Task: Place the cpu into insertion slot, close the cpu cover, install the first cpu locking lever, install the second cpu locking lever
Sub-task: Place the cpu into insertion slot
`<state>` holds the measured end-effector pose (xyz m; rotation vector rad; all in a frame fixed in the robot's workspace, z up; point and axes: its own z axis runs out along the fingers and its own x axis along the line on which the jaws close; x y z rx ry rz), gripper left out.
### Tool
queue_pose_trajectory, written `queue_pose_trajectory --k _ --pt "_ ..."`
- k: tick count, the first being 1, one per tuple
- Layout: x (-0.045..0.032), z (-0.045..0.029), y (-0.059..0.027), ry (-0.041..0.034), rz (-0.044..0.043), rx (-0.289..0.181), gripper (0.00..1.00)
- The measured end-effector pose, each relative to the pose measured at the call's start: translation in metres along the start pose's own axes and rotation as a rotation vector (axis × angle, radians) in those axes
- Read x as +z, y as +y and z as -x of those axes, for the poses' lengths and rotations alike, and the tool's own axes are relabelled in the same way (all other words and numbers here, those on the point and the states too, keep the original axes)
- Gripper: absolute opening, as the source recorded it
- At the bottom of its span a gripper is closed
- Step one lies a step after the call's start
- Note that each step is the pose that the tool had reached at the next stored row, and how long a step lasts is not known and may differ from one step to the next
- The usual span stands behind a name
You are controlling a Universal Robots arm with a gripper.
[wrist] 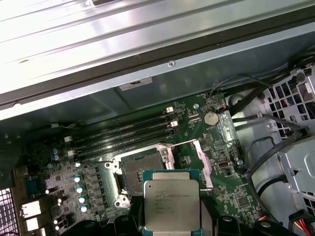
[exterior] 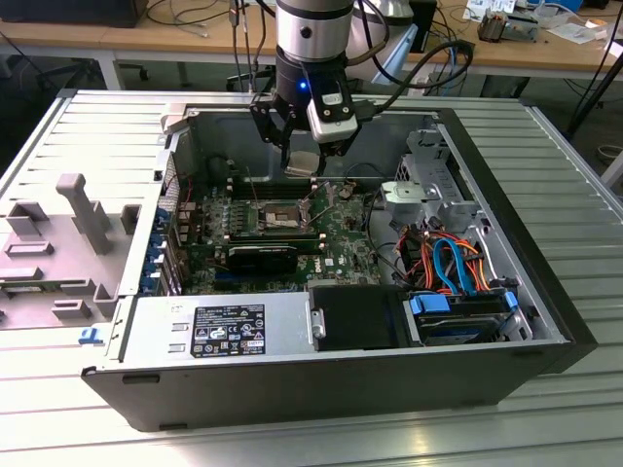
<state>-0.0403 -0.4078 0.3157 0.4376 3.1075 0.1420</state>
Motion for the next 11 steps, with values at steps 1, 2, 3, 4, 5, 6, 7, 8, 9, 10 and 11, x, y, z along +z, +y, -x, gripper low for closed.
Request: queue_pose_trajectory --k 1,2,3,4,5,6,7,8,9,10,11 --pt "0.0000 0.0000 0.0000 -0.0002 0.0000 0.002 0.55" --pt "0.0000 0.0000 0.0000 -0.0003 0.0001 0.004 0.55" --pt "0.0000 0.0000 0.0000 -0.0005 0.0000 0.005 0.55" --pt "0.0000 0.0000 0.0000 -0.0007 0.0001 0.008 0.55" --pt "0.0000 0.0000 0.0000 -0.0008 0.0002 0.009 0.55" --pt "0.0000 0.0000 0.0000 -0.0010 0.0002 0.011 0.55" --pt "0.0000 0.0000 0.0000 -0.0012 0.0002 0.013 0.55" --pt "0.0000 0.0000 0.0000 -0.0014 0.0002 0.015 0.55" --pt "0.0000 0.0000 0.0000 -0.0015 0.0002 0.017 0.55" --pt "0.0000 0.0000 0.0000 -0.0017 0.0003 0.019 0.55" --pt "0.0000 0.0000 0.0000 -0.0019 0.0003 0.020 0.55"
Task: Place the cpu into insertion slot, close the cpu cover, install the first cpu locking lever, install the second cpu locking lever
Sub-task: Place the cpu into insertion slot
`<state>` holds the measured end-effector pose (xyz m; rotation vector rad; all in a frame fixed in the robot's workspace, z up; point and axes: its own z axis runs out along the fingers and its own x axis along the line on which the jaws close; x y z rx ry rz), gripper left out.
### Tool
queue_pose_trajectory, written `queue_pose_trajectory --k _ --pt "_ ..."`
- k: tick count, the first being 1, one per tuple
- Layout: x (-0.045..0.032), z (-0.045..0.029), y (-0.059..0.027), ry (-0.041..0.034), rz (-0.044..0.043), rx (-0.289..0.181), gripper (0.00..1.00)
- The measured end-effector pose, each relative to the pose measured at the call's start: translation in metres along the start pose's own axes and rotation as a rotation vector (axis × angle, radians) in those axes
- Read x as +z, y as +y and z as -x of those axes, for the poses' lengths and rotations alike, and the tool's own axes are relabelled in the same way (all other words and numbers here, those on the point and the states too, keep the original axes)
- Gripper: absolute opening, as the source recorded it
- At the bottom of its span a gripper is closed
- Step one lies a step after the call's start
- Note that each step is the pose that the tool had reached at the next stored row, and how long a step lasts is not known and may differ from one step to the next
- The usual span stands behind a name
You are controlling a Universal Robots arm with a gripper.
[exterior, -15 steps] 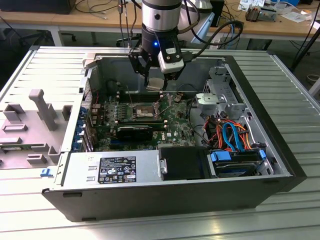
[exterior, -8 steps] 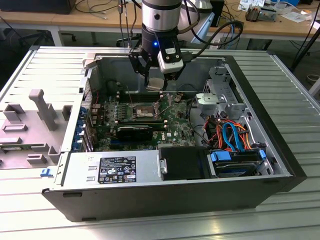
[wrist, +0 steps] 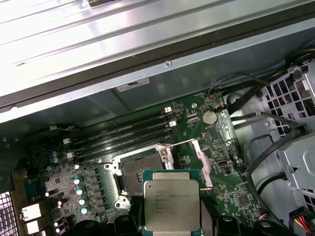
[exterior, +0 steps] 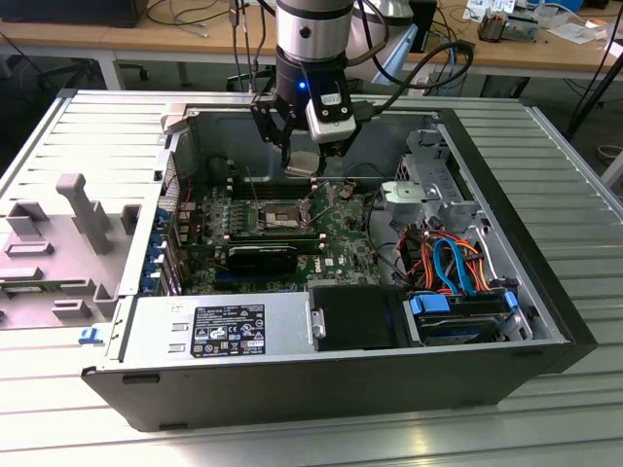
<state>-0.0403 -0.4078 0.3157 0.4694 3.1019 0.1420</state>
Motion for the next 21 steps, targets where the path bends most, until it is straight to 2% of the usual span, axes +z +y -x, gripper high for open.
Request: queue_pose_trajectory --k 21 --pt "0.0001 0.0000 0.0000 -0.0040 0.0004 0.045 0.55"
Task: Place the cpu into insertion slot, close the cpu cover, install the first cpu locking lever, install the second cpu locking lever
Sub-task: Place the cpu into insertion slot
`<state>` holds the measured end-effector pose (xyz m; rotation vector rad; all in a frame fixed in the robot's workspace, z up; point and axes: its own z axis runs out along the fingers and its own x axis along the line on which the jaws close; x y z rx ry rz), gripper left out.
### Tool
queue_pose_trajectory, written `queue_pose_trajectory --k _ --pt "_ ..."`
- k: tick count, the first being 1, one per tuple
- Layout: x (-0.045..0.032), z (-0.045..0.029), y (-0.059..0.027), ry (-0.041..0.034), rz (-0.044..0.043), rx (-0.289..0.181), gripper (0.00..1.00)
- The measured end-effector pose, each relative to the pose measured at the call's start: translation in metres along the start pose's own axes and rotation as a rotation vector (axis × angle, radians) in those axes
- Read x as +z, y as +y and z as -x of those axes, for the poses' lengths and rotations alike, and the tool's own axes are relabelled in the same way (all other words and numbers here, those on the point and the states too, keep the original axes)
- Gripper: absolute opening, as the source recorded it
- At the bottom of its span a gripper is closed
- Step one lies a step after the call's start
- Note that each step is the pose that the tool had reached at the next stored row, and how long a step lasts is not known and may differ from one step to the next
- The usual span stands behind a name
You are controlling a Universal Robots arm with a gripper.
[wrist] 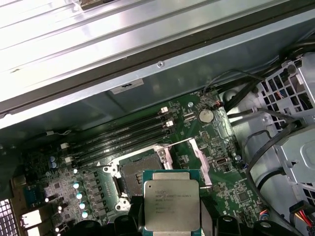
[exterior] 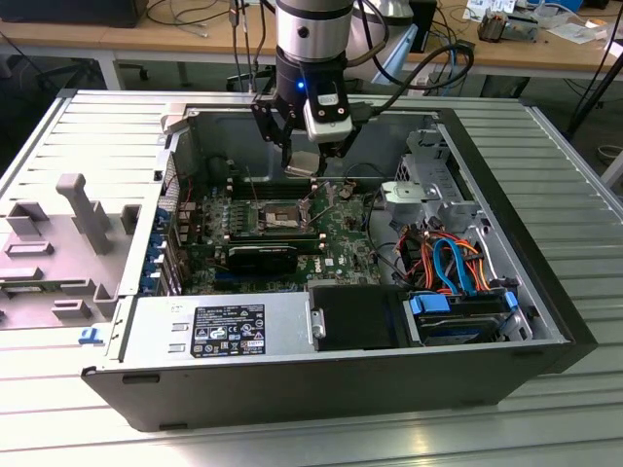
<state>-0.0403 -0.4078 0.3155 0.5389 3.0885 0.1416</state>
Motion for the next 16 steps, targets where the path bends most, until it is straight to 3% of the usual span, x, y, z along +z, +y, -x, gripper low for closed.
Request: queue_pose_trajectory --k 16 --pt "0.0002 0.0000 0.0000 -0.0032 0.0005 0.036 0.55"
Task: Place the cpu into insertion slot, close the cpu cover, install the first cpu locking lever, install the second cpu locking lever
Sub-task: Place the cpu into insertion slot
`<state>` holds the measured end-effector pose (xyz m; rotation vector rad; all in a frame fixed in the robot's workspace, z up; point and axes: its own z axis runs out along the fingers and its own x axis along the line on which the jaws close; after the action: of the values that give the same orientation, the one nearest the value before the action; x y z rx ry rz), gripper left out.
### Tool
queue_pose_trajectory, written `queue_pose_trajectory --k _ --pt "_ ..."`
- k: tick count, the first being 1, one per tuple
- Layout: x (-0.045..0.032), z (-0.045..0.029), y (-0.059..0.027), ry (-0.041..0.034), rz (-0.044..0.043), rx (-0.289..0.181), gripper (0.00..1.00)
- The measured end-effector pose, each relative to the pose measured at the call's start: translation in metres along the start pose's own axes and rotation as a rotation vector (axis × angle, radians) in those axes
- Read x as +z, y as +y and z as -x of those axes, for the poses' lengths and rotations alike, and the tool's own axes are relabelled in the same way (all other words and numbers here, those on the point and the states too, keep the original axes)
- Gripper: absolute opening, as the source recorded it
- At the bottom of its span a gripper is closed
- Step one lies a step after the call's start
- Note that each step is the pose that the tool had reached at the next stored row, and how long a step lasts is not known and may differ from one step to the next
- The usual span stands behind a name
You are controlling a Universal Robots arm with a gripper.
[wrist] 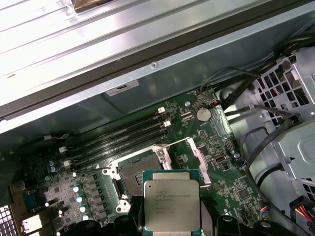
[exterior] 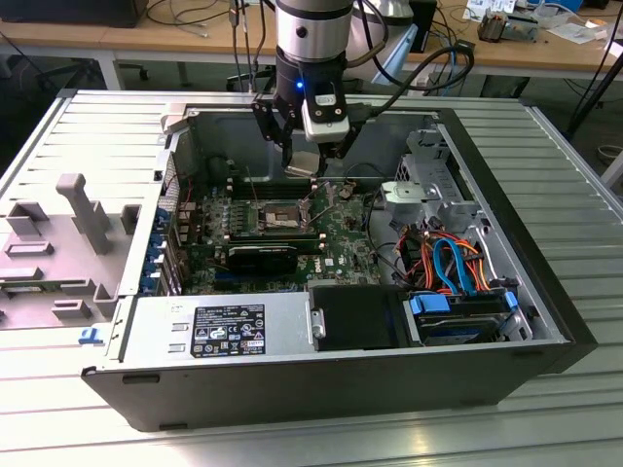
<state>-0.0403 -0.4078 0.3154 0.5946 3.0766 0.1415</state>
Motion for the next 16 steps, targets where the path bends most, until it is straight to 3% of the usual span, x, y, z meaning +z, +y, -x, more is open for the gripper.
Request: queue_pose_trajectory --k 9,16 --pt "0.0002 0.0000 0.0000 -0.0017 0.0002 0.019 0.55" --pt "0.0006 0.0000 -0.0001 -0.0056 0.0008 0.062 0.55"
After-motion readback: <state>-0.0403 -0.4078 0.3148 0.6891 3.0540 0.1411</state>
